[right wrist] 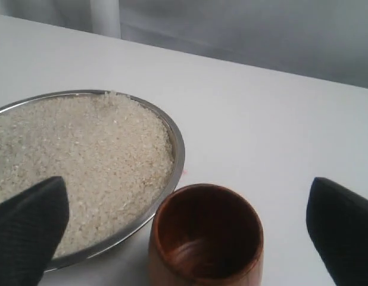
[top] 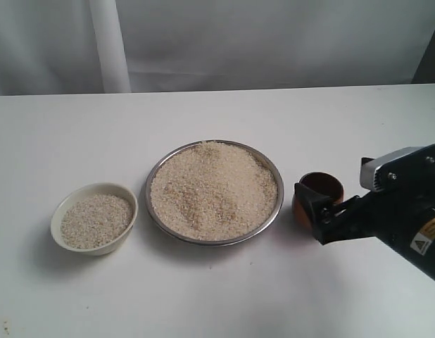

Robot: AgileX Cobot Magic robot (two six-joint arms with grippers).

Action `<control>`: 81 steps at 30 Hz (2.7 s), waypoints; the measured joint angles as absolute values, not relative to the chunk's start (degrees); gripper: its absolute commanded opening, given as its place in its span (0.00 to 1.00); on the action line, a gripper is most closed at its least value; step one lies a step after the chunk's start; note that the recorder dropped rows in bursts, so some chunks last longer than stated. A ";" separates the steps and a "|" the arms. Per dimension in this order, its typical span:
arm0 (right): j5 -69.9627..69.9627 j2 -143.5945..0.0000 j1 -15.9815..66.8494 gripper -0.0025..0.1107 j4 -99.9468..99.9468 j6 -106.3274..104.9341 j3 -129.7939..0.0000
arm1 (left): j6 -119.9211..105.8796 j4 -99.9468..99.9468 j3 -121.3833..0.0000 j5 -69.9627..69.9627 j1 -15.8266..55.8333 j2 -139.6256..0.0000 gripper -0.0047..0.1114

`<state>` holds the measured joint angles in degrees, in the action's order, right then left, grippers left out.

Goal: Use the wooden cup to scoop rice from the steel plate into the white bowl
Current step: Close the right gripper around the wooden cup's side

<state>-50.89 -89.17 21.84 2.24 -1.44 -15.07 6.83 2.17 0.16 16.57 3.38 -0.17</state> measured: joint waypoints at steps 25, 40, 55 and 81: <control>-69.05 -117.46 21.93 0.95 -2.54 -4.04 -21.82 | 6.83 2.17 0.16 16.57 3.38 -0.17 0.04; -69.26 -120.12 21.93 0.89 -3.56 -4.14 -23.94 | 6.83 2.17 0.16 16.57 3.38 -0.17 0.04; -67.16 -120.12 21.93 0.80 -3.45 -4.14 -23.94 | 6.83 2.17 0.16 16.57 3.38 -0.17 0.04; -57.86 -114.49 21.93 0.02 1.59 -4.14 -24.06 | 6.83 2.17 0.16 16.57 3.38 -0.17 0.04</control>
<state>-57.86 -114.49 21.93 1.59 -4.14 -24.06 6.83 2.17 0.16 16.57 3.38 -0.17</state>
